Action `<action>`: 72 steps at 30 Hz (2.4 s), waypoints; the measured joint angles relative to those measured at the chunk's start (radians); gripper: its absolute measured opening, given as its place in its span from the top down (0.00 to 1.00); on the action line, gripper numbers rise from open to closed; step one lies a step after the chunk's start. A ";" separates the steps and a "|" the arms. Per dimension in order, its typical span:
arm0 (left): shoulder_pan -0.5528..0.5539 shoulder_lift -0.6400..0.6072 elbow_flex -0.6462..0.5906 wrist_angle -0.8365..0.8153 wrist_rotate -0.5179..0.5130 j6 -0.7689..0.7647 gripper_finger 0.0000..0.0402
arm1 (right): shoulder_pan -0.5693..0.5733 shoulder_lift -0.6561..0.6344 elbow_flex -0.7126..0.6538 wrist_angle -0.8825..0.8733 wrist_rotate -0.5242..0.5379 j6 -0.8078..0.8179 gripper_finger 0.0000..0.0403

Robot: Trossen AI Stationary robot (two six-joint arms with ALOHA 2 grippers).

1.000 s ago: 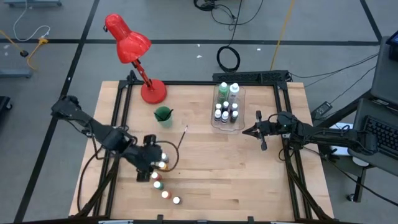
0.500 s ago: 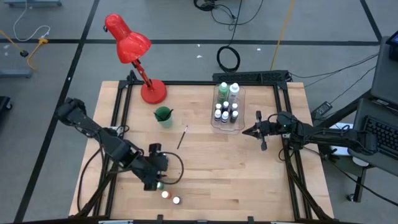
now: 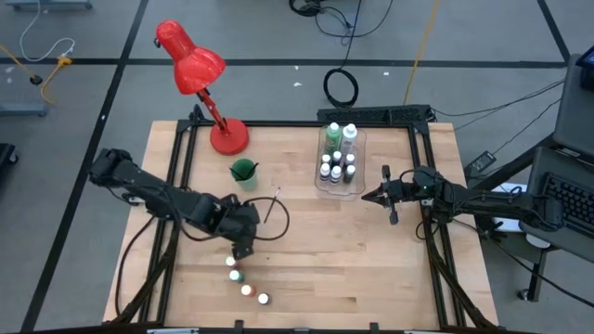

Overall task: Pick & Place Paint Supplies
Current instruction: Put the small gray paint bottle into the transparent bin

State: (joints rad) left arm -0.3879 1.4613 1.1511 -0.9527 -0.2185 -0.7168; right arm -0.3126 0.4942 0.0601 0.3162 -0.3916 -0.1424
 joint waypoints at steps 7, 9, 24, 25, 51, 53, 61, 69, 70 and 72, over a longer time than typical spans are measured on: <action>0.011 0.066 0.000 -0.044 0.031 -0.095 0.25 | 0.000 0.003 0.000 0.001 -0.001 0.000 0.99; 0.006 0.085 0.000 -0.061 0.033 -0.141 0.26 | 0.000 0.004 0.000 0.001 0.000 0.000 0.99; 0.001 0.124 0.000 -0.114 0.041 -0.199 0.22 | 0.000 0.004 0.000 0.007 -0.001 0.000 0.99; 0.000 0.124 0.000 -0.120 0.044 -0.205 0.22 | 0.000 0.004 0.000 0.007 -0.001 0.000 0.99; 0.019 0.124 0.000 -0.145 -0.001 -0.138 0.72 | 0.000 0.004 0.000 0.007 -0.001 0.000 0.99; 0.027 0.124 0.000 -0.145 -0.002 -0.122 0.77 | 0.000 0.004 0.000 0.007 -0.001 0.000 0.99; 0.047 0.124 0.000 -0.145 -0.013 -0.091 0.77 | 0.000 0.004 0.000 0.007 -0.001 0.000 0.99; 0.081 0.125 0.104 -0.131 -0.030 0.029 0.77 | 0.000 0.004 0.000 0.008 0.000 -0.002 0.99; 0.087 0.125 0.134 -0.131 -0.030 0.053 0.77 | 0.000 0.003 0.000 0.008 0.000 -0.002 0.99; 0.103 0.125 0.210 -0.132 -0.030 0.104 0.77 | 0.000 0.004 0.000 0.008 0.000 -0.001 0.99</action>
State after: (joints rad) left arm -0.2846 1.5860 1.3614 -1.0845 -0.2483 -0.6124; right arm -0.3122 0.4980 0.0601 0.3241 -0.3912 -0.1438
